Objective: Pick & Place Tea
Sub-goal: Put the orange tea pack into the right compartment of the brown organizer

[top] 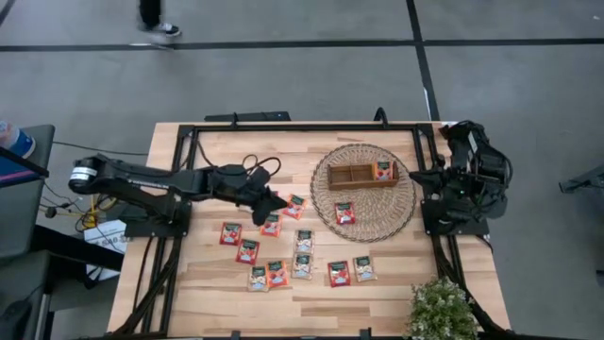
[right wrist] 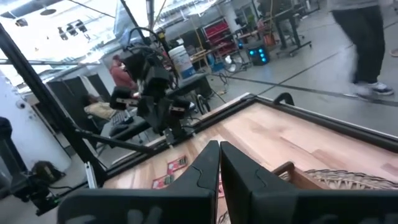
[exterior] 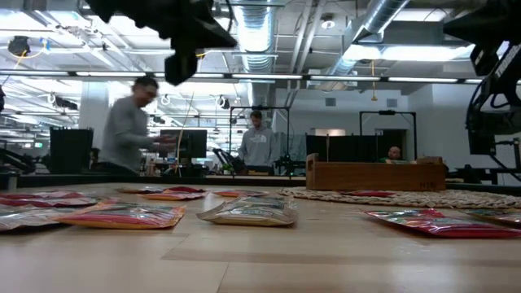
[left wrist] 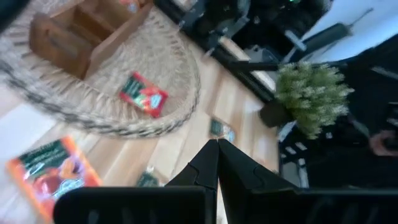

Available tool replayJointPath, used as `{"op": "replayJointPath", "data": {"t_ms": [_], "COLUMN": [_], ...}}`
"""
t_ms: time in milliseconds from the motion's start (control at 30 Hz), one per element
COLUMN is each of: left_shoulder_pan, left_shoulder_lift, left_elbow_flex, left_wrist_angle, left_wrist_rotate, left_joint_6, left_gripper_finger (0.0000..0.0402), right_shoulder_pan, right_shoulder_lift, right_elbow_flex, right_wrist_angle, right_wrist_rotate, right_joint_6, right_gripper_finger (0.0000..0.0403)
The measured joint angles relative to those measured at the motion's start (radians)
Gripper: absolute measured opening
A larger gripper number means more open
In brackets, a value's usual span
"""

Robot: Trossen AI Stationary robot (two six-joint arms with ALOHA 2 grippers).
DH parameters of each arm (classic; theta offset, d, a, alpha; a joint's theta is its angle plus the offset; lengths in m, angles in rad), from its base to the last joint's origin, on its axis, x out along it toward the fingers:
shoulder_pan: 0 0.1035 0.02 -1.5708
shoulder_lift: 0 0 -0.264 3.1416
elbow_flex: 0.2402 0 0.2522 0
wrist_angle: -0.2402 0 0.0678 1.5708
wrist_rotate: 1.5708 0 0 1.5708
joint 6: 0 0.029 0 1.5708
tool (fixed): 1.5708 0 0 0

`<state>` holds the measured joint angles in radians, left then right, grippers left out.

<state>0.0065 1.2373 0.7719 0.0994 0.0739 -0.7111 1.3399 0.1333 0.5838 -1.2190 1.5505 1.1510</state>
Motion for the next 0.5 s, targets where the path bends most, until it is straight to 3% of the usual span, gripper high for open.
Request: {"op": "replayJointPath", "data": {"t_ms": [200,500], "left_shoulder_pan": [0.007,0.007], "left_shoulder_lift": [0.078,0.092], "left_elbow_flex": [-0.001,-0.001], "left_wrist_angle": [0.148,0.153], "left_wrist_rotate": [0.000,-0.002], "left_joint_6": [0.064,-0.012], "left_gripper_finger": [0.0000,0.0000], "right_shoulder_pan": [0.000,0.000], "right_shoulder_lift": [0.002,0.003], "right_elbow_flex": [0.000,0.000], "right_wrist_angle": [0.002,0.010], "right_wrist_rotate": [-0.001,-0.003], "right_joint_6": [0.000,0.000], "right_gripper_finger": [0.0006,0.0006]}}
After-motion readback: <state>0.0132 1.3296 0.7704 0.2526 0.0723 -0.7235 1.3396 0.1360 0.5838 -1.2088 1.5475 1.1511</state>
